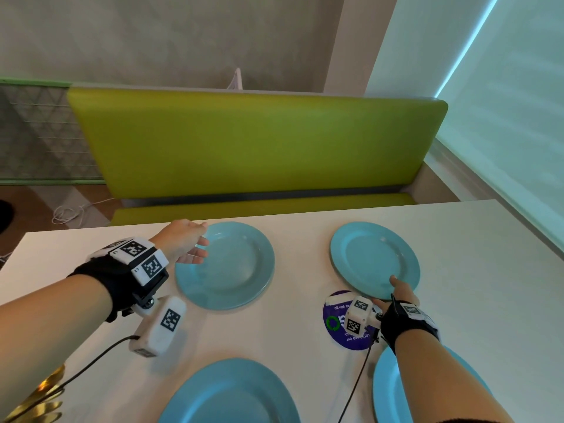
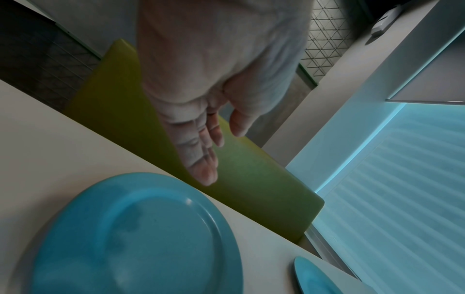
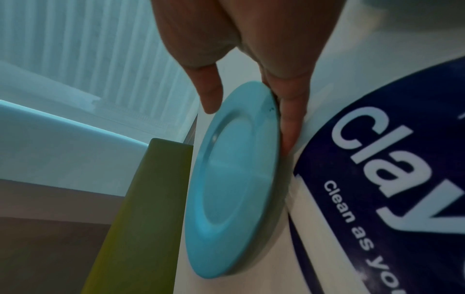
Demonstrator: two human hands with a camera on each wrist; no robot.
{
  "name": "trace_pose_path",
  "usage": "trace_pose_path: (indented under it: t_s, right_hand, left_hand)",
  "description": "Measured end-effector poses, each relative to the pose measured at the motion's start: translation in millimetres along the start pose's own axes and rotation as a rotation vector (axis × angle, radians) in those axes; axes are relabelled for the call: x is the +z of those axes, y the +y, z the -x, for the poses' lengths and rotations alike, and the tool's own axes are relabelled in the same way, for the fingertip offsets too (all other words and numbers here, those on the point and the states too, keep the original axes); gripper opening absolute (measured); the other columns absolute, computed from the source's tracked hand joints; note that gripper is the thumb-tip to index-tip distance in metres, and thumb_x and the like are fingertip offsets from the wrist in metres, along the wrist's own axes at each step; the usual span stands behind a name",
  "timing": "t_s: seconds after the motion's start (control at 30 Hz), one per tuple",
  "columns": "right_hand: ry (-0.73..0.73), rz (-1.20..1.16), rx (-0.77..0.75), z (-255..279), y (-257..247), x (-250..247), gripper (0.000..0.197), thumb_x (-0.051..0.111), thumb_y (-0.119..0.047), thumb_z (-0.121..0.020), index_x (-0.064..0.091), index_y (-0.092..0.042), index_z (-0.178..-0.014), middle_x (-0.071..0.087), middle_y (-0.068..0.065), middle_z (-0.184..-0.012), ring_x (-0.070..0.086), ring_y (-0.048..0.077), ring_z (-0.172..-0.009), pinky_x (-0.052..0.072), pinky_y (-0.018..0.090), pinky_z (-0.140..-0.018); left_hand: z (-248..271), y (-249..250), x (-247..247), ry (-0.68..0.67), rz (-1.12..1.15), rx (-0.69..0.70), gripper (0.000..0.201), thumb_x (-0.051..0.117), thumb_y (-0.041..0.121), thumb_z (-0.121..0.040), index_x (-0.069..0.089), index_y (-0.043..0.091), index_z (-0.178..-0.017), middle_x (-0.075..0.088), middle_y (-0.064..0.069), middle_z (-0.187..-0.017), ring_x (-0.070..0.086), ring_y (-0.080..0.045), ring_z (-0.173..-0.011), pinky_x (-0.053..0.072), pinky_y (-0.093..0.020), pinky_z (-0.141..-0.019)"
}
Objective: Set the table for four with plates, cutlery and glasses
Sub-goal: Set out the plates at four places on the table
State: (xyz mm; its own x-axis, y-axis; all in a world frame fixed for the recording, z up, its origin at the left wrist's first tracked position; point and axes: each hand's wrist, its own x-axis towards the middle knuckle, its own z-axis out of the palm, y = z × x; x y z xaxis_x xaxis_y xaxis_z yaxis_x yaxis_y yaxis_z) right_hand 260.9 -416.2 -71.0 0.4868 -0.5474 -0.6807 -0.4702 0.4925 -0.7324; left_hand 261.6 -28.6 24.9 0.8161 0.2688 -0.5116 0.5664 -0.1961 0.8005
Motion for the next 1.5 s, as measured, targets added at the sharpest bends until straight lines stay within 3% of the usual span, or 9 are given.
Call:
trace_pose_path:
  t_s: [0.2, 0.4, 0.53, 0.73, 0.9, 1.1, 1.33, 1.5]
  right_hand:
    - [-0.021, 0.005, 0.000, 3, -4, 7, 0.056, 0.063, -0.021, -0.087, 0.042, -0.005, -0.137, 0.047, 0.021, -0.134, 0.055, 0.039, -0.114, 0.051, 0.048, -0.093]
    - [-0.039, 0.000, -0.012, 0, -3, 8, 0.058, 0.064, -0.024, -0.085, 0.043, -0.006, -0.136, 0.050, 0.019, -0.132, 0.058, 0.034, -0.099, 0.052, 0.043, -0.093]
    - [-0.027, -0.011, -0.018, -1, -5, 10, 0.058, 0.065, -0.025, -0.084, 0.044, -0.006, -0.135, 0.050, 0.019, -0.132, 0.059, 0.036, -0.108, 0.053, 0.043, -0.091]
    - [-0.030, -0.029, -0.012, -6, -5, 10, 0.061, 0.067, -0.028, -0.079, 0.047, -0.008, -0.132, 0.055, 0.018, -0.124, 0.062, 0.035, -0.098, 0.054, 0.046, -0.088]
    - [-0.041, 0.012, -0.017, -10, -5, 11, 0.056, 0.066, -0.033, -0.075, 0.050, -0.013, -0.125, 0.052, 0.014, -0.105, 0.060, 0.033, -0.091, 0.051, 0.047, -0.092]
    - [-0.046, 0.076, 0.007, -4, -8, 9, 0.045, 0.066, -0.038, -0.068, 0.049, -0.020, -0.106, 0.055, 0.012, -0.104, 0.063, 0.034, -0.092, 0.050, 0.049, -0.090]
    - [-0.055, 0.040, -0.003, 0, -8, 10, 0.059, 0.066, -0.035, -0.072, 0.051, -0.015, -0.125, 0.055, 0.011, -0.110, 0.062, 0.031, -0.093, 0.052, 0.044, -0.091]
    - [-0.071, 0.041, 0.000, 4, -7, 9, 0.057, 0.065, -0.035, -0.073, 0.050, -0.016, -0.125, 0.052, 0.011, -0.109, 0.060, 0.030, -0.091, 0.051, 0.045, -0.091]
  left_hand:
    - [1, 0, -3, 0.013, 0.005, -0.002, 0.025, 0.044, 0.029, -0.098, 0.045, 0.007, -0.110, 0.055, -0.006, -0.086, 0.057, -0.019, -0.063, 0.053, -0.020, -0.040]
    - [2, 0, -2, 0.016, 0.005, -0.006, 0.025, 0.043, 0.029, -0.099, 0.045, 0.008, -0.111, 0.055, -0.005, -0.086, 0.057, -0.019, -0.064, 0.052, -0.020, -0.039]
    - [3, -2, 1, 0.017, 0.009, -0.008, 0.024, 0.044, 0.029, -0.098, 0.045, 0.008, -0.110, 0.055, -0.006, -0.086, 0.056, -0.019, -0.062, 0.053, -0.021, -0.040]
    - [4, -1, 2, 0.021, 0.019, -0.006, 0.024, 0.044, 0.028, -0.098, 0.046, 0.007, -0.108, 0.054, -0.006, -0.084, 0.055, -0.019, -0.061, 0.052, -0.021, -0.040]
    - [6, -2, 3, 0.023, 0.036, -0.010, 0.022, 0.043, 0.027, -0.099, 0.045, 0.006, -0.106, 0.053, -0.006, -0.082, 0.054, -0.020, -0.060, 0.051, -0.019, -0.036]
    - [7, -6, 2, 0.028, 0.024, -0.017, 0.023, 0.045, 0.027, -0.098, 0.046, 0.006, -0.107, 0.054, -0.006, -0.084, 0.056, -0.019, -0.061, 0.053, -0.021, -0.039]
    - [8, -5, 0, 0.044, 0.024, -0.016, 0.022, 0.046, 0.028, -0.098, 0.047, 0.007, -0.106, 0.056, -0.006, -0.084, 0.057, -0.020, -0.062, 0.053, -0.021, -0.042]
    - [10, -5, -1, 0.053, 0.040, -0.018, 0.021, 0.045, 0.027, -0.098, 0.047, 0.007, -0.106, 0.055, -0.007, -0.084, 0.057, -0.020, -0.064, 0.053, -0.030, -0.055]
